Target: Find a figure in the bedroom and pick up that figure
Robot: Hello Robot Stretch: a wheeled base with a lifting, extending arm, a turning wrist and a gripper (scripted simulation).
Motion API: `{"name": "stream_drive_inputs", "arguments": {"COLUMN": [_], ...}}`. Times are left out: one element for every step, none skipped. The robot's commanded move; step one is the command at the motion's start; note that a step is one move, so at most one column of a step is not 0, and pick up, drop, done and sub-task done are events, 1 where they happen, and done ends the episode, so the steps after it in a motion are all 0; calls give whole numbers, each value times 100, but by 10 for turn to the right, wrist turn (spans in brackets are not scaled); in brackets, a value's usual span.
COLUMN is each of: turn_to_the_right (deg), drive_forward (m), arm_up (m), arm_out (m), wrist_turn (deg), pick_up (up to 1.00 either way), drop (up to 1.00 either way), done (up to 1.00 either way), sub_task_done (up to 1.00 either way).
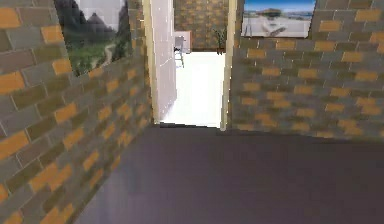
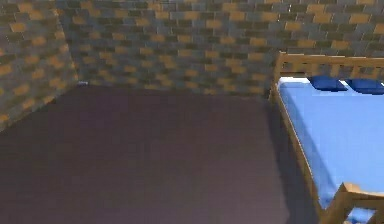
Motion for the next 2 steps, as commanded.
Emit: {"name": "stream_drive_inputs", "arguments": {"turn_to_the_right": [0, 0], "drive_forward": [100, 100], "arm_up": [0, 0], "arm_out": [0, 0], "wrist_turn": [0, 0], "pick_up": [0, 0], "drop": [0, 0], "done": [0, 0], "sub_task_done": [0, 0]}}
